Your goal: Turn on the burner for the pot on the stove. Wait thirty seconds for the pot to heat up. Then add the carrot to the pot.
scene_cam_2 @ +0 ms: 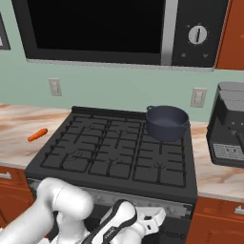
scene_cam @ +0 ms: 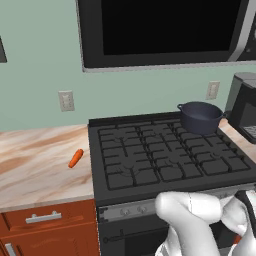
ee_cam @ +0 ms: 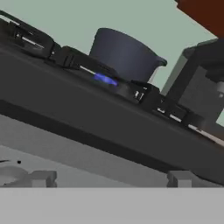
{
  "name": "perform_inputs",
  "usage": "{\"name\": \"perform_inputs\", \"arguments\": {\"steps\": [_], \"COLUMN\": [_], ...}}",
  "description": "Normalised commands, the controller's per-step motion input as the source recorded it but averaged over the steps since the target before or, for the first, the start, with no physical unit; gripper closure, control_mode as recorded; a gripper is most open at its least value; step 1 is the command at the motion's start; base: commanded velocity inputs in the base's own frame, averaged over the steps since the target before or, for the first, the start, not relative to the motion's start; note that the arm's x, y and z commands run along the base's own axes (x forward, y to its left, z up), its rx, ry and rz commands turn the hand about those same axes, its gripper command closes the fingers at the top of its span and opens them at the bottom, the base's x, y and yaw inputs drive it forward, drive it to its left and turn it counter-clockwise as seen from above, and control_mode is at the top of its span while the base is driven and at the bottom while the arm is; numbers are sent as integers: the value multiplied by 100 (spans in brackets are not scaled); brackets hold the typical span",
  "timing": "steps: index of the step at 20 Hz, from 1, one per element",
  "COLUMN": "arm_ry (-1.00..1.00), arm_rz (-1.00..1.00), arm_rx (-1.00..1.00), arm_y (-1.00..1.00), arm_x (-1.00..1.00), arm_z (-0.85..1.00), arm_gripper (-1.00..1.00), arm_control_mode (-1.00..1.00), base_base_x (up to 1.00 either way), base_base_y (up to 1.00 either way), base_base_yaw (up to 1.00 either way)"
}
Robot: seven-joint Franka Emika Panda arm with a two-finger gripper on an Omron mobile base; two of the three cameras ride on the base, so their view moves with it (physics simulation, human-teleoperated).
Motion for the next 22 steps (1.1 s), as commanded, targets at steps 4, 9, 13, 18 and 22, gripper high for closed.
{"name": "perform_inputs", "arguments": {"steps": [4, 9, 13, 18, 22], "arm_ry": [-23, -14, -8, -7, -1], "arm_rz": [17, 23, 25, 25, 23], "arm_rx": [-7, -1, 0, 0, 0], "arm_y": [-21, -3, 0, -7, -1], "arm_x": [-66, -58, -69, -68, -55], "arm_z": [100, 100, 100, 92, 87], "arm_gripper": [-100, -100, -100, -100, -100], "arm_control_mode": [-100, -100, -100, -100, -100], "base_base_x": [0, 0, 0, 0, 0], "base_base_y": [0, 0, 0, 0, 0], "base_base_yaw": [0, 0, 0, 0, 0]}}
